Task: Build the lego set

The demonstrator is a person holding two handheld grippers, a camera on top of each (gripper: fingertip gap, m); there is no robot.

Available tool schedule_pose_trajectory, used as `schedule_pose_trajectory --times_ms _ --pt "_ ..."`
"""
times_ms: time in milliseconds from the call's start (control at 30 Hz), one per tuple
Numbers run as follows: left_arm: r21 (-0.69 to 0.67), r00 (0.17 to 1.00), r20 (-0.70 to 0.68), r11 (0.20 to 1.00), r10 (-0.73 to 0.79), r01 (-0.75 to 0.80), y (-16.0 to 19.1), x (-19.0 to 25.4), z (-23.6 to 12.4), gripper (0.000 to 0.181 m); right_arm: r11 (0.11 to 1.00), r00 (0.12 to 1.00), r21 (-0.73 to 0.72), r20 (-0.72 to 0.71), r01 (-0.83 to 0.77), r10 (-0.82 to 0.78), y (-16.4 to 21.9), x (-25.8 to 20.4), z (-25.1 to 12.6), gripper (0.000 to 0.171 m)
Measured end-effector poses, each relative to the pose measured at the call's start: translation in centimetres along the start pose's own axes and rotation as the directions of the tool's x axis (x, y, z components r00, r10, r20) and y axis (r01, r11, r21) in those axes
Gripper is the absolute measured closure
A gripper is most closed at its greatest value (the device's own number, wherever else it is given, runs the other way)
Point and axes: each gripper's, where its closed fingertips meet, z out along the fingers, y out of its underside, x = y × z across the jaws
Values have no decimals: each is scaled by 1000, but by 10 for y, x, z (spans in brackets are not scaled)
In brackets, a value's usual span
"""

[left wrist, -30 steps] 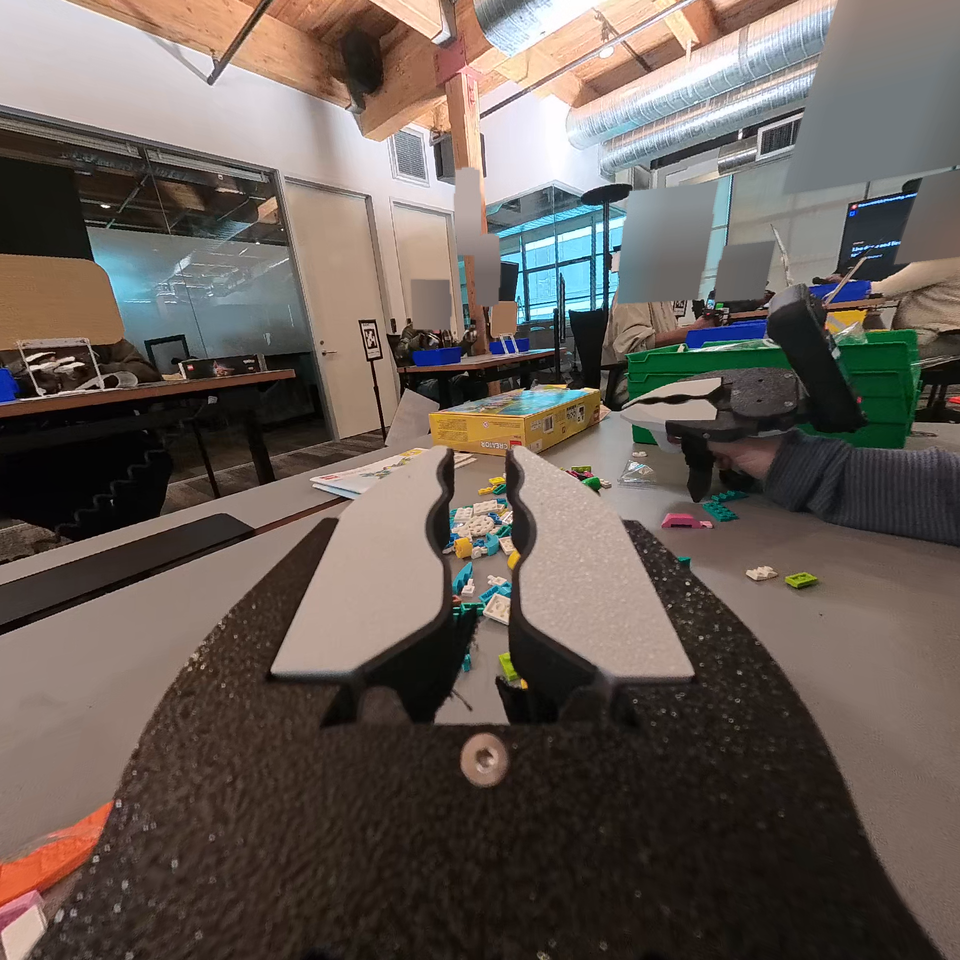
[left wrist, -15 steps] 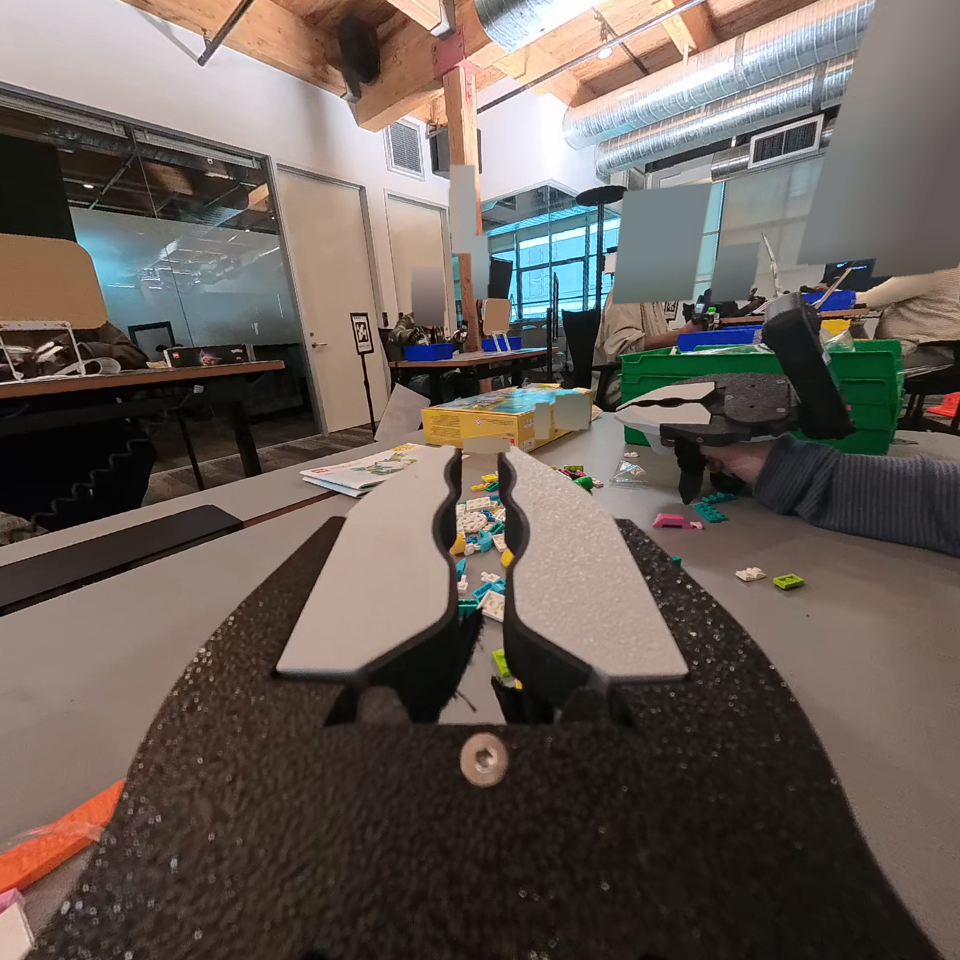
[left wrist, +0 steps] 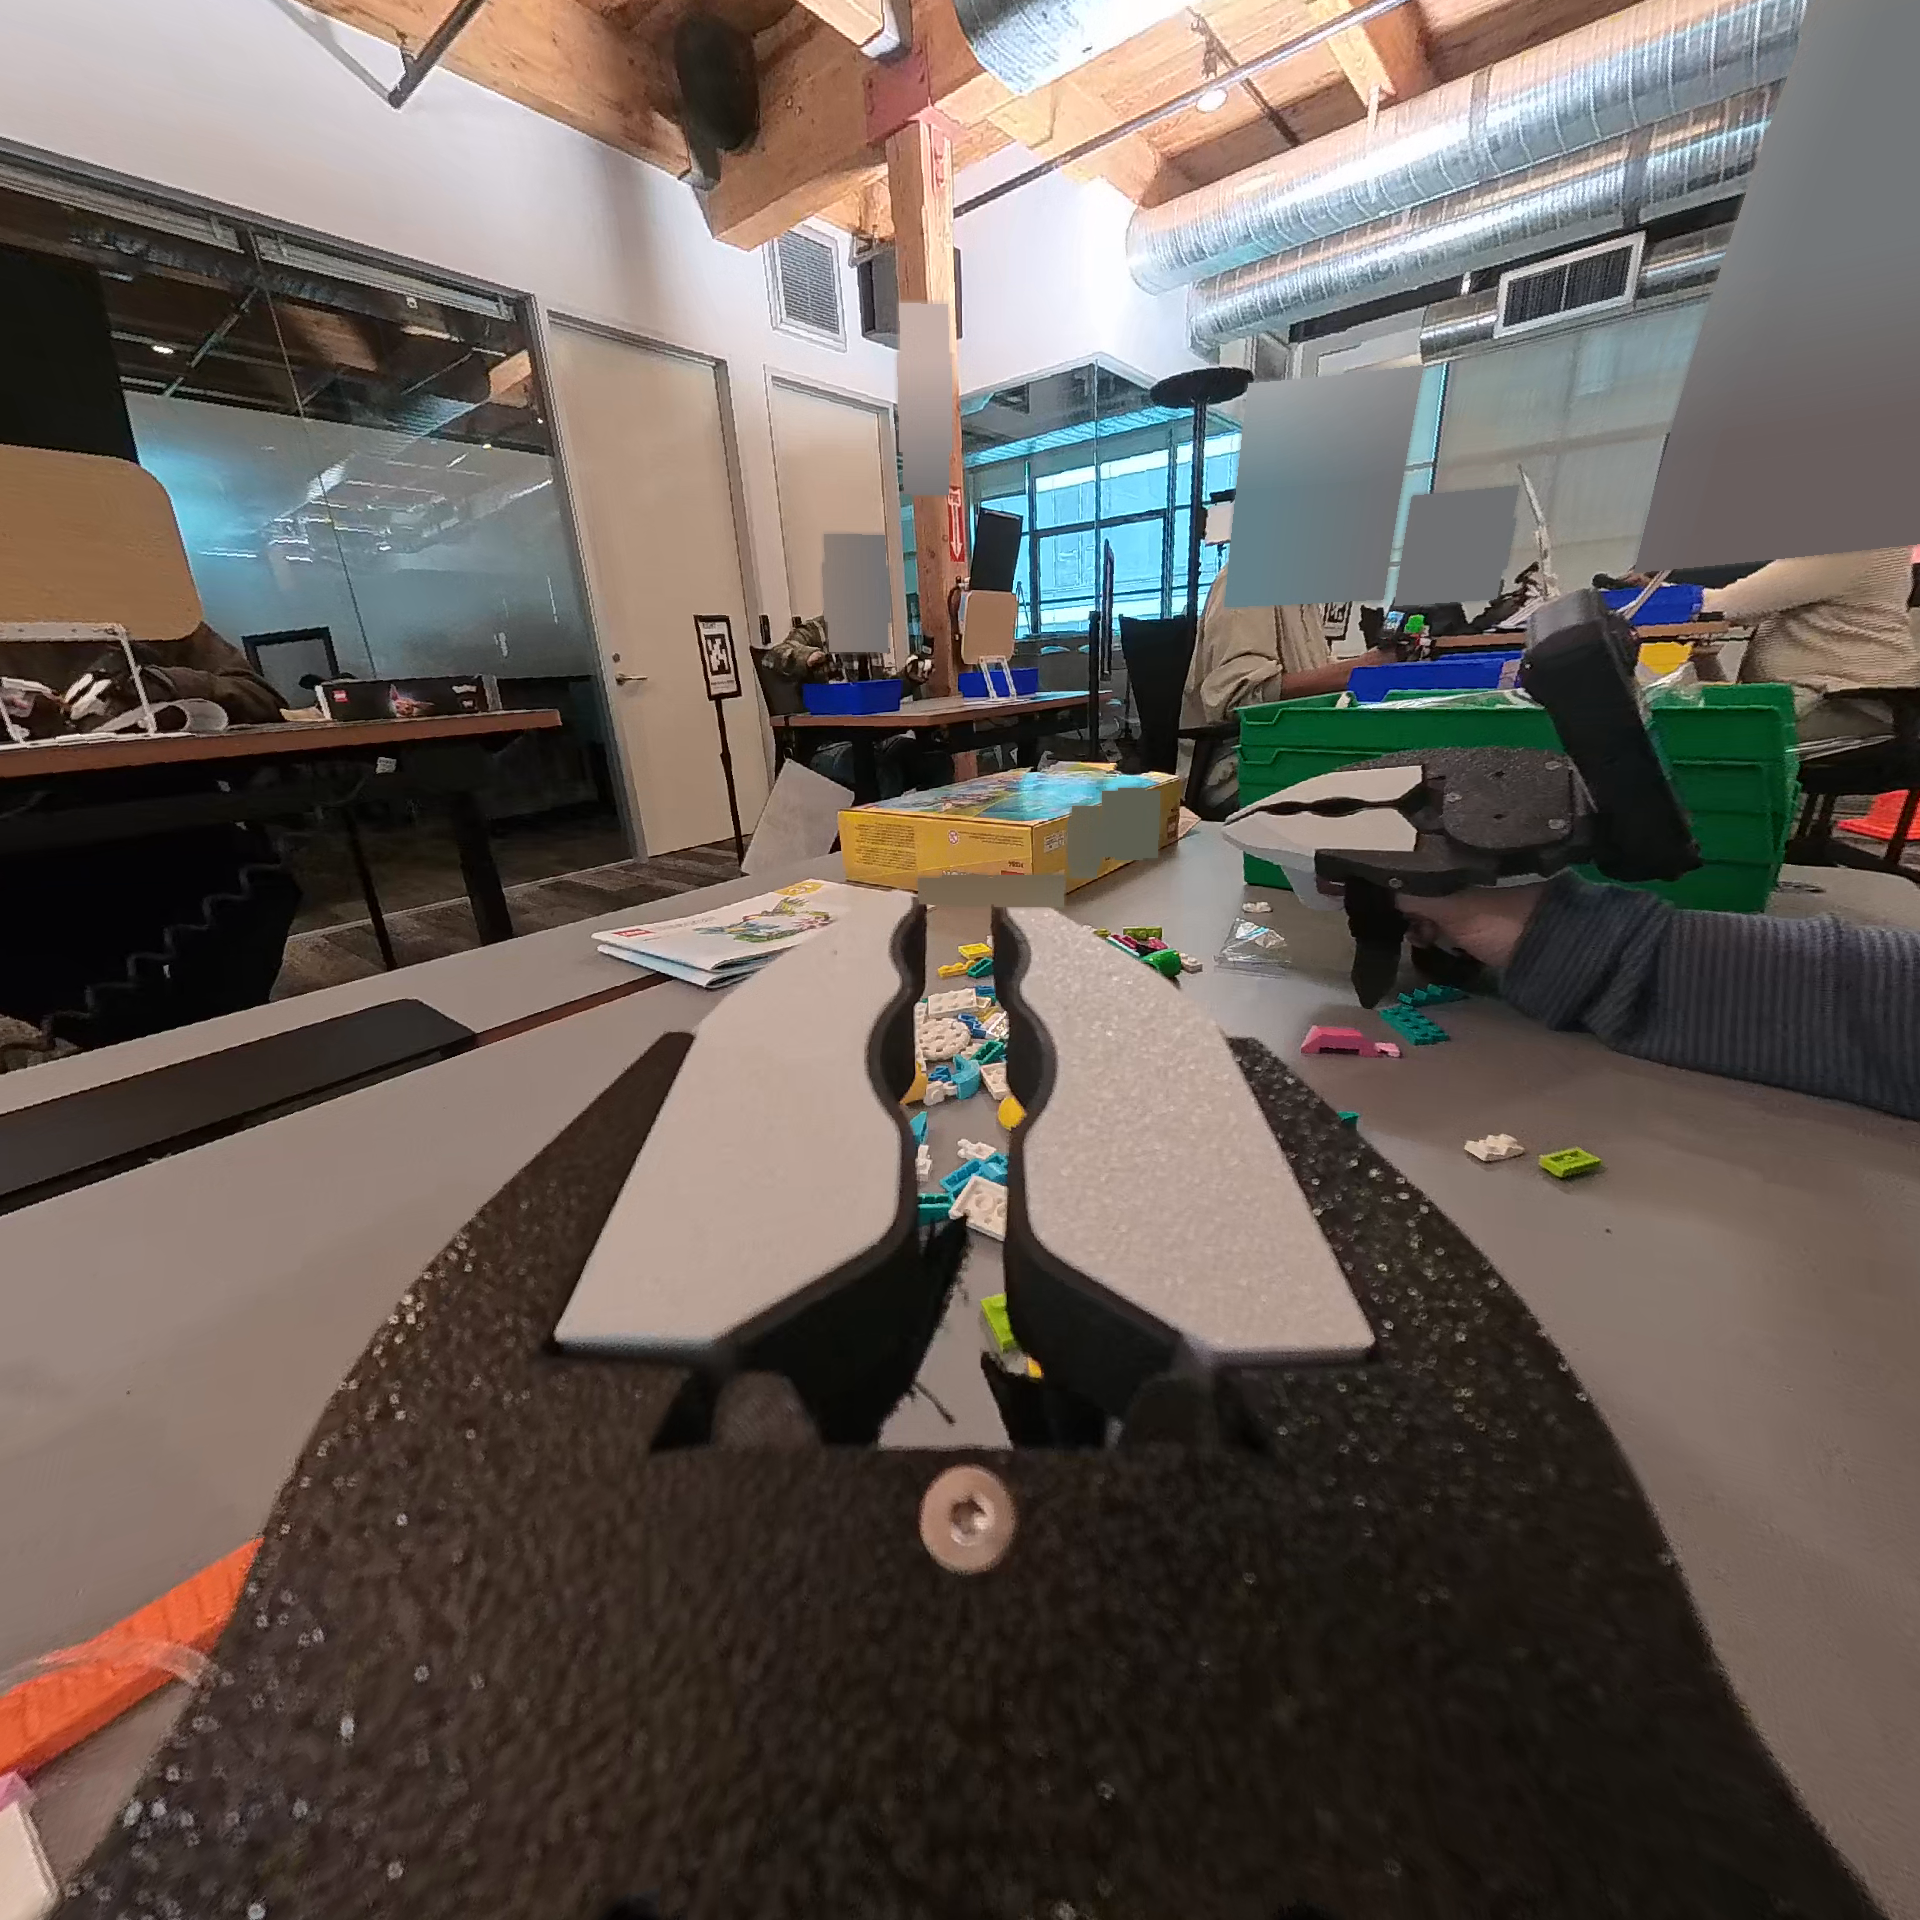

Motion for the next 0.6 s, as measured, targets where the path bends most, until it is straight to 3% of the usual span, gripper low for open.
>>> schedule_pose_trajectory --times_ms 433,500,600 --pt "-1 1000 -8 1000 -8 8 1 0 0 170 1000 999 -4 48 9 -8 0 -8 1 168" --pt "-3 1000 -9 1000 -7 7 1 1 1 170 1000 989 -16 147 2 0 -3 -24 1 171" --pt "-7 1000 -10 1000 -5 5 2 1 1 170 988 904 -127 405 -91 136 -7 -70 3 171"
